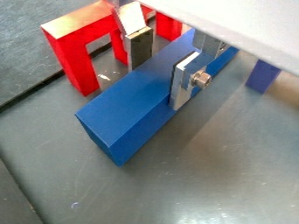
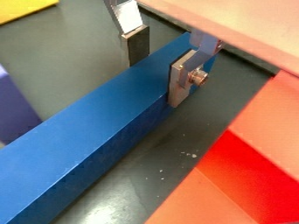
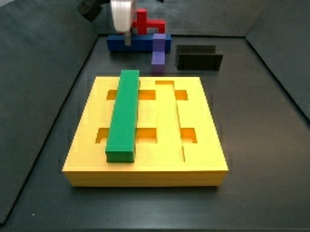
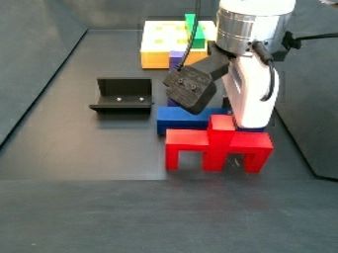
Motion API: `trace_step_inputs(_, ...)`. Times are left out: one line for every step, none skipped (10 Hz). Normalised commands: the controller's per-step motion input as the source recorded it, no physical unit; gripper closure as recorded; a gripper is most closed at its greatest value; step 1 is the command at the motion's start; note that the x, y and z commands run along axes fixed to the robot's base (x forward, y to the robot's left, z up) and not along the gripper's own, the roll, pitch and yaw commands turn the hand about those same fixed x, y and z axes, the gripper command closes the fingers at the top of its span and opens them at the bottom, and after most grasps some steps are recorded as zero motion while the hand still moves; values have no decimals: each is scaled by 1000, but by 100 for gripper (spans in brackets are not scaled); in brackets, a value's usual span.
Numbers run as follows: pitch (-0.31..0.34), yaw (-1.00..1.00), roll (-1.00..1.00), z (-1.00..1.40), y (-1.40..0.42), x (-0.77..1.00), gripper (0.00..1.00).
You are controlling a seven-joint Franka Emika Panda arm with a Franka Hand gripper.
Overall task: Pick up the blue object. Move up. Move to above the board. Insert the blue object.
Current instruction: Move up, then move to above the board.
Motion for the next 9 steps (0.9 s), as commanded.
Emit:
trace_step_inputs(23, -24, 3, 791, 40, -32, 100)
trace_step_inputs(52, -34, 18, 595, 40, -53, 100)
trace_step_inputs(35, -14, 59, 222, 18, -6, 100)
trace_step_inputs(0, 0, 0, 1400, 0, 0, 100)
trace_step_inputs(32, 5, -19, 1400, -5, -23, 100)
trace_step_inputs(50, 4, 11, 1400, -6, -47, 100)
trace_step_inputs(30, 3, 25, 1400, -4, -5, 100)
trace_step_inputs(44, -1, 0, 1400, 0, 14, 100)
trace_step_inputs(81, -3, -13, 1400, 4, 5, 100)
